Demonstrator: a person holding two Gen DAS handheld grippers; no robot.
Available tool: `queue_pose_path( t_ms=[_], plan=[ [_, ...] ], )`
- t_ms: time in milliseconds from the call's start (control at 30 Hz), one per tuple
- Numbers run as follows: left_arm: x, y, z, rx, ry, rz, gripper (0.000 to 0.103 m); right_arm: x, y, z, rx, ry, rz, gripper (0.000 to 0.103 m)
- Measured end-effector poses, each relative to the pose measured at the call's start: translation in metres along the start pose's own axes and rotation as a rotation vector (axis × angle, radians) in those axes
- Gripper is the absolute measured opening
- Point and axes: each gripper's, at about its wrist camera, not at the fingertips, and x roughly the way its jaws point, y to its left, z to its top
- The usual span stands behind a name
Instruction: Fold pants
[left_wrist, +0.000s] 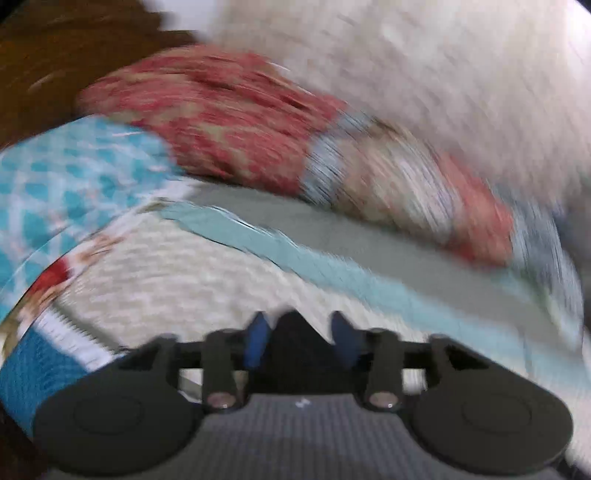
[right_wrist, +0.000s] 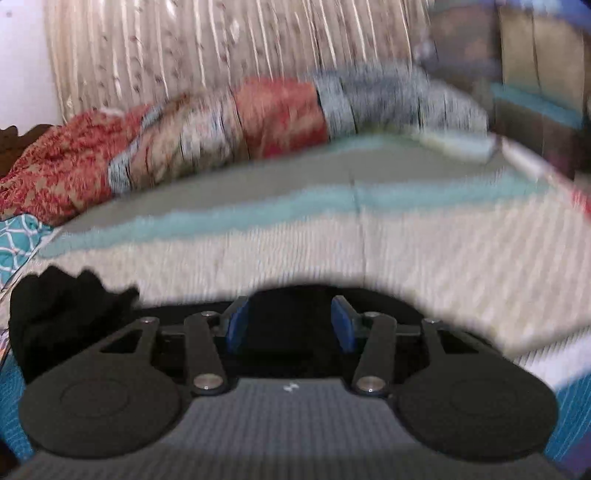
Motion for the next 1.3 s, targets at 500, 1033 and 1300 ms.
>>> queue_pose_path(
  t_ms=[500, 1033, 1300],
  plan=[
    [0.098, -0.120, -0.091, 0.586, 0.304, -0.010, 0.004, 0.020, -0.024, -0.035, 0.098, 0.124, -0.047, 0.051],
    [0.032, 0.021, 0.091, -0.390, 0.056, -0.357, 0.004, 0.004, 0.035, -0.037, -0.204, -0.058, 0.159, 0.063],
    [0.021, 0.031, 0.085, -0.369, 0.059, -0.356, 0.004, 0.056, 0.091, -0.042, -0.521, -0.086, 0.010, 0.062]
  ],
)
